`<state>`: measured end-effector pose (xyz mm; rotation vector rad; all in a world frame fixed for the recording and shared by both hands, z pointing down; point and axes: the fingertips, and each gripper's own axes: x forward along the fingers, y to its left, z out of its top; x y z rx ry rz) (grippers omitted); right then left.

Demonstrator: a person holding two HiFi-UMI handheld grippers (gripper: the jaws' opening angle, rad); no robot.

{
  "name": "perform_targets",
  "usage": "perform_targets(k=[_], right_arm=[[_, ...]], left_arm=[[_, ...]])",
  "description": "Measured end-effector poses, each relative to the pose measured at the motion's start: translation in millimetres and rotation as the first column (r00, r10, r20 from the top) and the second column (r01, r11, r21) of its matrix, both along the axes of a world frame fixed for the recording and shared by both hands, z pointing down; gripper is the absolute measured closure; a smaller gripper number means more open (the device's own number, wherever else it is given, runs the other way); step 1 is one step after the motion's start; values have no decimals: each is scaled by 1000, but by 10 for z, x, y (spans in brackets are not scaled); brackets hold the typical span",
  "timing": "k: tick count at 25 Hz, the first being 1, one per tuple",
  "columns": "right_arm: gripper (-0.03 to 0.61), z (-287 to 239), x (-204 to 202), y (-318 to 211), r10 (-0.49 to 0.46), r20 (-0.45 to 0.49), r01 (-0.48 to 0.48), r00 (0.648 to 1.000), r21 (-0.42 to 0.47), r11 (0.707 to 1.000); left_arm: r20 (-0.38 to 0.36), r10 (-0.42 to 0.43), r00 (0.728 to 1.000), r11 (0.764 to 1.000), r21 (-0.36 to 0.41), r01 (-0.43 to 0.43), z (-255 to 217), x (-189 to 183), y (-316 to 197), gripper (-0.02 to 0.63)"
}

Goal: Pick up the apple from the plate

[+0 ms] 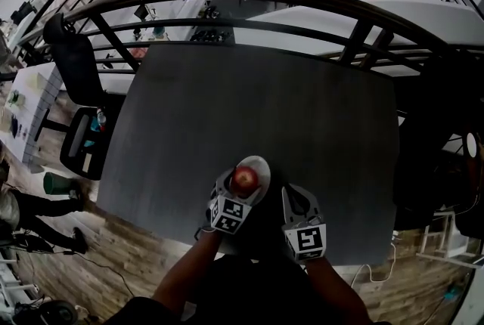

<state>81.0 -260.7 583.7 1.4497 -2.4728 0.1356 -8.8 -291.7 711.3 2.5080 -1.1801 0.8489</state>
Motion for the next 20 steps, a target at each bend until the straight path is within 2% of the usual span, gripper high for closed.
perform_targets(k=[6,13,18,20], right_arm=[[554,19,15,21,22,25,-21,999,-6,1000],[554,-94,18,62,33,28,-33,999,9,999],[554,-203,-26,102,19,64,-22,998,46,999],[554,-226,-31,111,14,51,-17,999,50,999]], left_arm=[[-31,12,999,999,47,-11,-193,42,-18,222],[-84,21,996,996,83,-14,-640,54,9,222],[-134,45,990,988,154,-24,-1108,51,52,222],[-149,50,988,983,185,-21,-1289,28,66,222]])
